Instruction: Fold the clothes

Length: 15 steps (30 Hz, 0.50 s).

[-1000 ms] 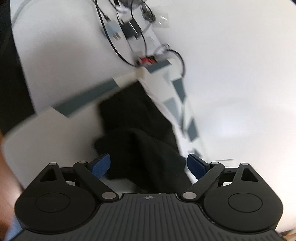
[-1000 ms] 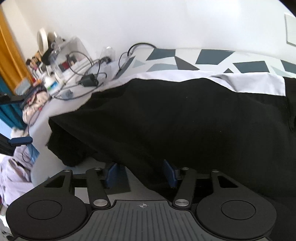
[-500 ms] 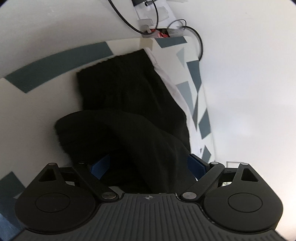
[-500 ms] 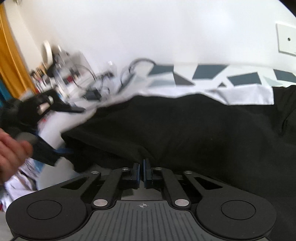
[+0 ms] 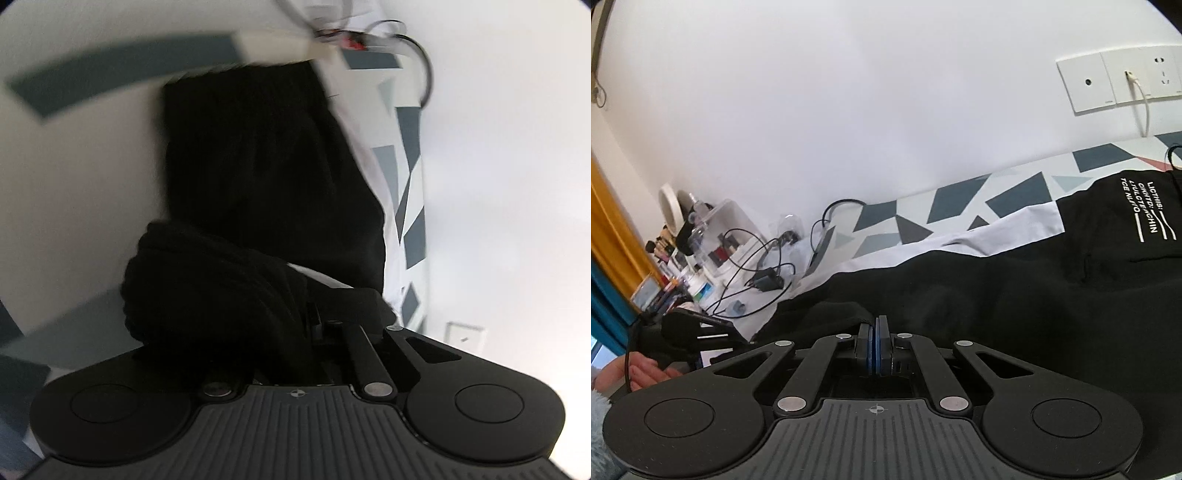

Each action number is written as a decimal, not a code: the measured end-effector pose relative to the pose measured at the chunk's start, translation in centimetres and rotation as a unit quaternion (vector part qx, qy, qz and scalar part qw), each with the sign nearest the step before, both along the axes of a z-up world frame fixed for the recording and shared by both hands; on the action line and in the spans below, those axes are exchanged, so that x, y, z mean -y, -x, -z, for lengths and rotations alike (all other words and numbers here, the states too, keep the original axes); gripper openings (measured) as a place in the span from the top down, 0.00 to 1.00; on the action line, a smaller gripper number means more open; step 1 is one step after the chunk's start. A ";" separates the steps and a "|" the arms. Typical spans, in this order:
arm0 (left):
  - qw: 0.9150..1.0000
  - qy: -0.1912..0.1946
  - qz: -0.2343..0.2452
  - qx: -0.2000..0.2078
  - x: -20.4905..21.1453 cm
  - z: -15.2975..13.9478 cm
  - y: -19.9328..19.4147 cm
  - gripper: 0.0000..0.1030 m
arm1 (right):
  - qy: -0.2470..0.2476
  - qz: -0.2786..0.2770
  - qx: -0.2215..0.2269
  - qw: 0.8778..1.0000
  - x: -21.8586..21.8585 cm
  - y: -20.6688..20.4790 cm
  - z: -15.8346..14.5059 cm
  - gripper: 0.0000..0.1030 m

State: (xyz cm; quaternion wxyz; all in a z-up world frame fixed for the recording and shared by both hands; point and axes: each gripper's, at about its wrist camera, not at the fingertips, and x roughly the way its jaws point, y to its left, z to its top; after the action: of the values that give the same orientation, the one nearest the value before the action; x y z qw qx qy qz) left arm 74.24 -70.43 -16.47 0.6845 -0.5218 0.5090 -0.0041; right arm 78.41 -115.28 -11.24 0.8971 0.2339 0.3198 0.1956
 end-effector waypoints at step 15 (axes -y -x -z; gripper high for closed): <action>0.937 -0.225 0.095 0.249 -0.3 -9.6 -5.0 0.93 | 0.011 -0.020 0.017 1.000 -4.4 -3.7 0.0 0.99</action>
State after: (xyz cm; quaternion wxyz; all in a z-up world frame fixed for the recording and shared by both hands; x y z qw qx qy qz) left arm 79.27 -70.17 -6.87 0.8856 -0.2851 0.3568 -0.0845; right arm 82.12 -110.87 -11.21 0.9009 0.2143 0.3115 0.2134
